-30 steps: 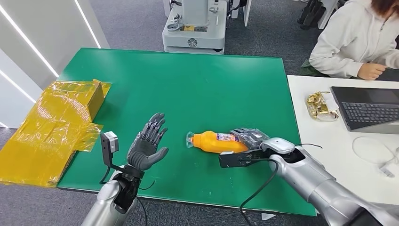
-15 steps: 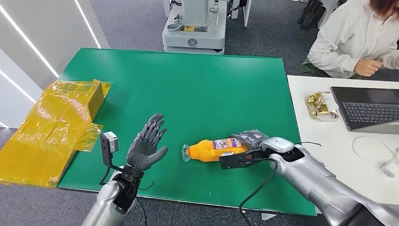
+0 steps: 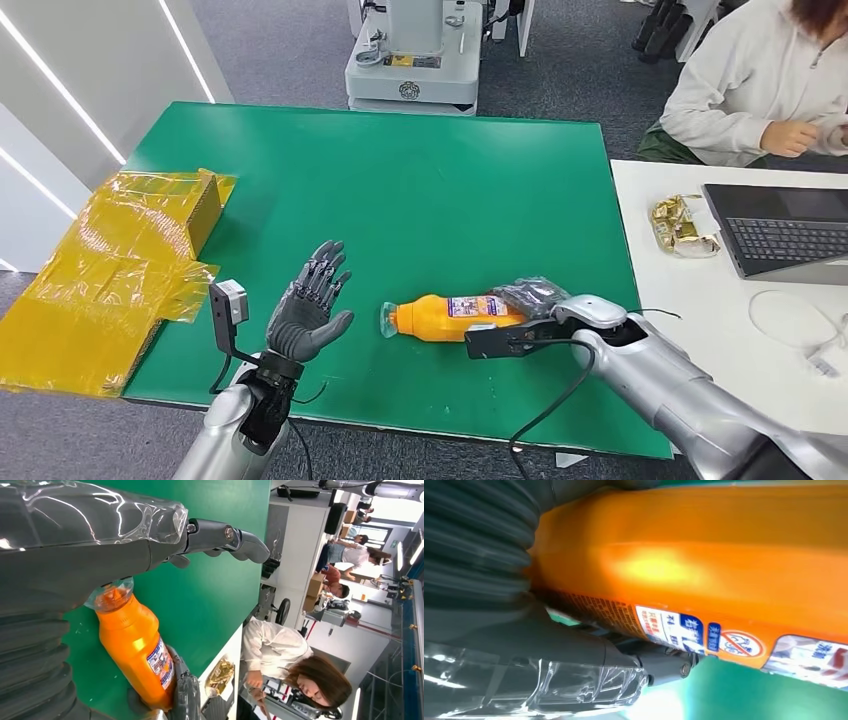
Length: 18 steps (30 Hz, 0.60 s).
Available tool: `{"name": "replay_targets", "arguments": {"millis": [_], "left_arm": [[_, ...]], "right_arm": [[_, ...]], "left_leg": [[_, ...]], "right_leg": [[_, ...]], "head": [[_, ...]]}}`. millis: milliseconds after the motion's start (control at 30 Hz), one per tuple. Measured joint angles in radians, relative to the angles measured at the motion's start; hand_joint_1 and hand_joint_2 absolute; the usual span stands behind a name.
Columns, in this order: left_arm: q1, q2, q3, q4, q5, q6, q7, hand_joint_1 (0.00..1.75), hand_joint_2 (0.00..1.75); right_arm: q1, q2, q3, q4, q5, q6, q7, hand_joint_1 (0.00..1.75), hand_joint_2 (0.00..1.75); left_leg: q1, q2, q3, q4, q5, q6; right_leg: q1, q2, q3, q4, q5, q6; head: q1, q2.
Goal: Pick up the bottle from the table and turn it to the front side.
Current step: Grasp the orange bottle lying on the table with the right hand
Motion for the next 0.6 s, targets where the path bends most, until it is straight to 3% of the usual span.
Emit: {"name": "replay_targets", "arguments": {"millis": [167, 300, 467, 600], "left_arm": [[0.0, -0.002, 0.0, 0.001, -0.012, 0.007, -0.006, 0.0, 1.75], [0.001, -0.003, 0.0, 0.001, -0.037, 0.038, -0.027, 0.0, 1.75], [0.002, -0.003, 0.0, 0.001, -0.123, 0.14, -0.07, 0.0, 1.75], [0.009, 0.0, 0.001, -0.008, -0.177, 0.203, -0.096, 0.0, 1.75]], "right_arm": [[0.076, 0.0, -0.093, -0.013, -0.179, -0.048, -0.104, 1.75, 1.75], [0.212, 0.002, -0.228, -0.079, -0.324, -0.086, -0.19, 1.75, 1.75], [0.394, 0.018, -0.396, -0.193, -0.409, -0.128, -0.208, 1.75, 1.75], [0.548, 0.038, -0.517, -0.313, -0.405, -0.155, -0.202, 1.75, 1.75]], "left_leg": [[0.0, -0.001, 0.0, 0.0, 0.0, 0.0], [0.001, -0.002, -0.001, 0.0, 0.0, 0.0], [0.001, -0.003, -0.001, -0.001, -0.001, 0.0], [0.001, -0.003, -0.002, -0.001, -0.001, 0.0]], "right_leg": [[0.0, -0.001, 0.0, 0.0, 0.0, 0.0], [0.0, -0.002, 0.0, 0.0, 0.0, 0.0], [0.0, -0.004, 0.0, 0.0, -0.002, 0.001], [0.0, -0.004, 0.0, 0.0, -0.002, 0.001]], "head": [[0.0, 0.0], [0.0, 0.0], [0.0, 0.0], [0.0, 0.0]]}}
